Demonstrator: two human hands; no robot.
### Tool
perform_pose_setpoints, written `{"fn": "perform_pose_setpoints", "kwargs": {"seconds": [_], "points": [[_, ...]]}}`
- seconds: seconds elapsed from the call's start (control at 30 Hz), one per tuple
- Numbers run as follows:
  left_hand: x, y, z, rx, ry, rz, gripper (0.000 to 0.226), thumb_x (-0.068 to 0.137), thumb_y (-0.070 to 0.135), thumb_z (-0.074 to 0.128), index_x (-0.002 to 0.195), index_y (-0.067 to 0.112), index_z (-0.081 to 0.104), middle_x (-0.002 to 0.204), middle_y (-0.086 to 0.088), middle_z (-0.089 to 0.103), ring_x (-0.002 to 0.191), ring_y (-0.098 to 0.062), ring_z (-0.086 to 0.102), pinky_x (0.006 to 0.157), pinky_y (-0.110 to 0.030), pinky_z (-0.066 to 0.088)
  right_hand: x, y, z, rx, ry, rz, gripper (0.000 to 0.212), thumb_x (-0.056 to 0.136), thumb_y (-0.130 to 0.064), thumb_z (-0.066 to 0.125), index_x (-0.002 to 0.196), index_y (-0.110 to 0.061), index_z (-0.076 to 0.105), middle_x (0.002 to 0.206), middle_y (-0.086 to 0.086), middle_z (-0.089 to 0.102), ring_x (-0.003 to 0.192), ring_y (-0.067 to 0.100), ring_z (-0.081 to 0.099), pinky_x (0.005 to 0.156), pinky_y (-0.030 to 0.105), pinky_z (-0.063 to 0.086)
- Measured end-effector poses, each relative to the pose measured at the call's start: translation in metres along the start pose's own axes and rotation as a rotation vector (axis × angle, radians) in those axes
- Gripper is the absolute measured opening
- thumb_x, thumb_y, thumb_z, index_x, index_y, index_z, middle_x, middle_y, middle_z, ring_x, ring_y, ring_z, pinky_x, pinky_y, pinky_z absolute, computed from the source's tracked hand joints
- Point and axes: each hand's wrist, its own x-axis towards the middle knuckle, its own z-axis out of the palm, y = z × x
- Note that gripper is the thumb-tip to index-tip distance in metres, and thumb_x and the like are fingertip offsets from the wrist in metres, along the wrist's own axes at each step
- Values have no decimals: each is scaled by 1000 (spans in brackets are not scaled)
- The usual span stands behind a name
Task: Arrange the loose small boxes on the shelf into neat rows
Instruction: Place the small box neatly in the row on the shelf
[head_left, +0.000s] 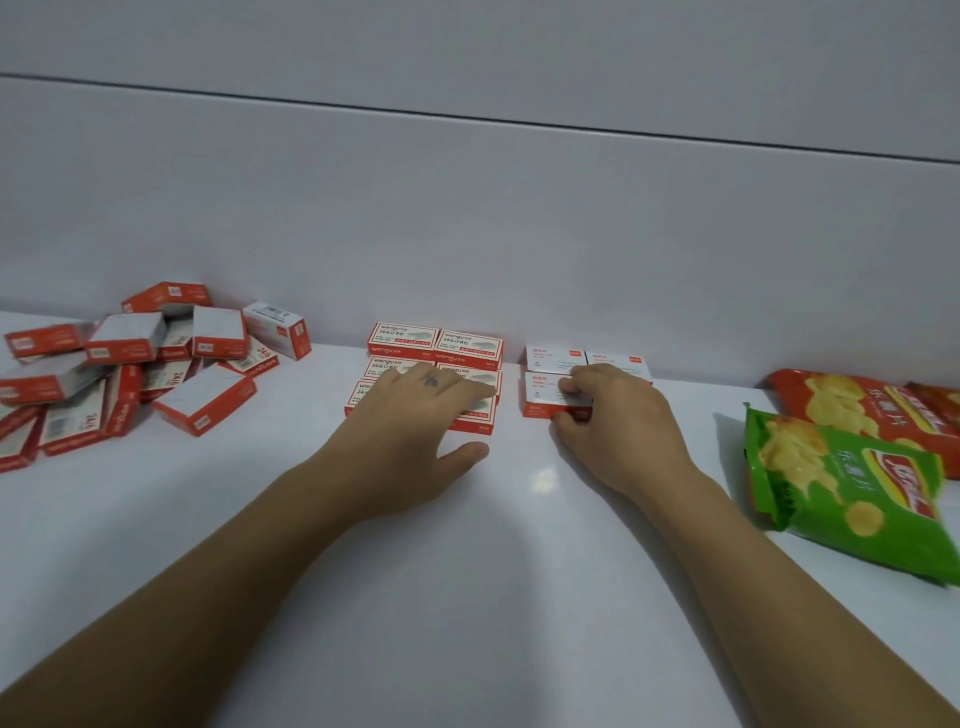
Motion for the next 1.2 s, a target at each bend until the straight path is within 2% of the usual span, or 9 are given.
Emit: {"fn": "perform_pose_setpoints", "kwargs": {"seconds": [0.13,0.43,0.63,0.73,0.83,1.03,1.2], "points": [[2,0,1,12,-16,1,57,89,50,54,140,30,40,143,3,46,132,-21,38,110,-43,27,0,0,-1,-5,-3,16,30,86,-28,59,115,-19,63,121,-4,61,107,19,55,80,26,40],[2,5,-4,4,-50,-30,55,92,51,47,143,36,32,148,10,36,135,-14,28,113,-36,20,-1,-5,0,-28,-9,47,24,85,-27,57,106,-16,63,113,-2,61,100,20,55,77,29,44],[3,8,-7,6,-59,-64,55,93,53,44,143,38,29,150,11,32,136,-12,25,113,-35,19,-4,-10,-1,-85,-41,65,26,86,-28,54,111,-19,58,118,-4,57,102,20,54,73,30,41],[2,7,-9,20,-24,-69,55,92,54,44,142,37,29,149,10,34,134,-14,28,111,-35,21,-9,-15,-7,-165,-27,62,46,84,-38,55,126,-21,50,134,0,47,118,22,46,86,35,42],[1,0,-12,28,31,-60,54,91,54,46,140,38,32,146,11,38,132,-14,32,109,-34,24,-10,-23,-17,-190,13,29,66,83,-49,58,141,-26,36,149,4,32,130,25,35,101,38,35],[-4,-14,-39,95,99,-99,55,89,53,51,137,32,38,136,6,49,122,-16,41,99,-37,31,-5,-60,-36,-132,-3,-134,70,86,-57,55,144,-27,31,155,1,25,139,22,26,110,39,26],[-35,-46,-62,125,114,-206,57,88,55,50,139,33,37,140,8,45,128,-15,38,105,-37,30,8,-109,-32,-58,-30,-285,68,86,-52,57,145,-29,30,155,-2,25,139,20,25,112,37,24]]}}
